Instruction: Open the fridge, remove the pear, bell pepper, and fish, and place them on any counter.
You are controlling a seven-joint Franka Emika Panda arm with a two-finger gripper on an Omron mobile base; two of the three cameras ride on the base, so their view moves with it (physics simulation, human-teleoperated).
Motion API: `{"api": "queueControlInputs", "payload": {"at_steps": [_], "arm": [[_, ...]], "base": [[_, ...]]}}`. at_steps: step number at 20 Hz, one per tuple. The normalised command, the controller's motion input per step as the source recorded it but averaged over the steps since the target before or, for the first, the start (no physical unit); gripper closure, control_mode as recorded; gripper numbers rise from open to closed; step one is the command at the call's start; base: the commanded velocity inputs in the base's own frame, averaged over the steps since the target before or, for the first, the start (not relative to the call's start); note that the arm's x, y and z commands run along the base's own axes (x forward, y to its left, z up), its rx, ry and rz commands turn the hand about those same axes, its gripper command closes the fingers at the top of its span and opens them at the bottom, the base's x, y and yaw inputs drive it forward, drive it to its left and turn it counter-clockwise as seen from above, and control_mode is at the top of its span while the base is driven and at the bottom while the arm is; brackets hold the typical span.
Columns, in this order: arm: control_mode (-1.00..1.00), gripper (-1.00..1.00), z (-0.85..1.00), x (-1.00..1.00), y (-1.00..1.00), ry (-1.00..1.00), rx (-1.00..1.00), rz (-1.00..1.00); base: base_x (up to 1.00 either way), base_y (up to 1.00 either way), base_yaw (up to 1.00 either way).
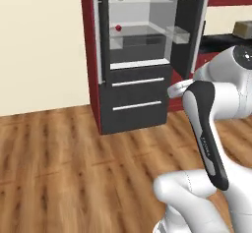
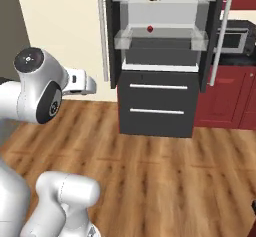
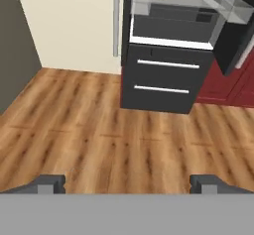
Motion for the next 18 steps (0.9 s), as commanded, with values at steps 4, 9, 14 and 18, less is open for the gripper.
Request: {"api": "queueControlInputs", "payload": {"at_steps": [4,9,14,18], "arm": [[1.0,-1.0,0.0,0.0,0.0,0.0,0.0,0.0],[1.0,-1.0,0.0,0.0,0.0,0.0,0.0,0.0],[1.0,-1.0,0.0,0.0,0.0,0.0,0.0,0.0],[1.0,-1.0,0.0,0.0,0.0,0.0,0.0,0.0]], "base": [[-0.03,-0.75,0.39],[0.27,-0.38,0.07],[0.36,-0.4,0.07],[0.9,-0.84,-0.02]]}}
